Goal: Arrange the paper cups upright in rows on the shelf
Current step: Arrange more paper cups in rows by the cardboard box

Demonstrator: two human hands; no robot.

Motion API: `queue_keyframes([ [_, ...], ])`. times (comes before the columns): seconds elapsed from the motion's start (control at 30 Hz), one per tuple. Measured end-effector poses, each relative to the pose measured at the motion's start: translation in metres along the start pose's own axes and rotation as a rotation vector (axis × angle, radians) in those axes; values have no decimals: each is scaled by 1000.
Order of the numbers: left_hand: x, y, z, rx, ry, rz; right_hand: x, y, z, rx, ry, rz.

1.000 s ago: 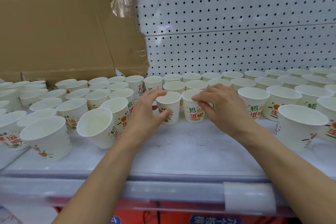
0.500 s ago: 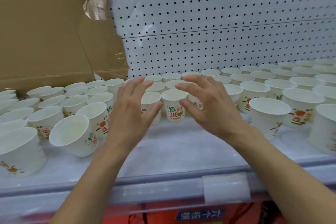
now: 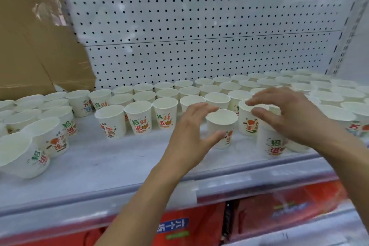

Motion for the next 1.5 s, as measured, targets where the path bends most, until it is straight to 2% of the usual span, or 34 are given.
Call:
queue_keyframes([
  [0.13,17,-7,-13,-54,40,-2,14,15,-6,61,-181,-47],
  [0.47,34,-11,-28,-129,28,10,20,23,-13,37,-199,-218],
  [0.6,34,-2,-27,-91,102,-23,21,28,-15,11,-196,-275],
  [0.7,27,14,-25,2,203,-148,23,29,-16,-12,-195,-264],
  [0.77,28,24,-27,68,209,-243,22,31,-18,-28,-176,-253],
  [0.9,30,29,-34,47,105,-348,17,32,-24,-28,-121,-253],
  [1.13,30,26,-43,-13,-80,-326,24,38,-32,32,-220,-265],
  [1.5,29,25,-46,-58,-199,-389,24,35,-33,13,-262,-261],
])
Point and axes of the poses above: each hand's wrist, its own z-axis away from the middle knuckle, its own x-axis out of the palm, y = z × x, the point moved 7 cm from there along -z, towards the middle knuckle, and after that the axes turned 11 degrees about -x, right-handed, at the moved point
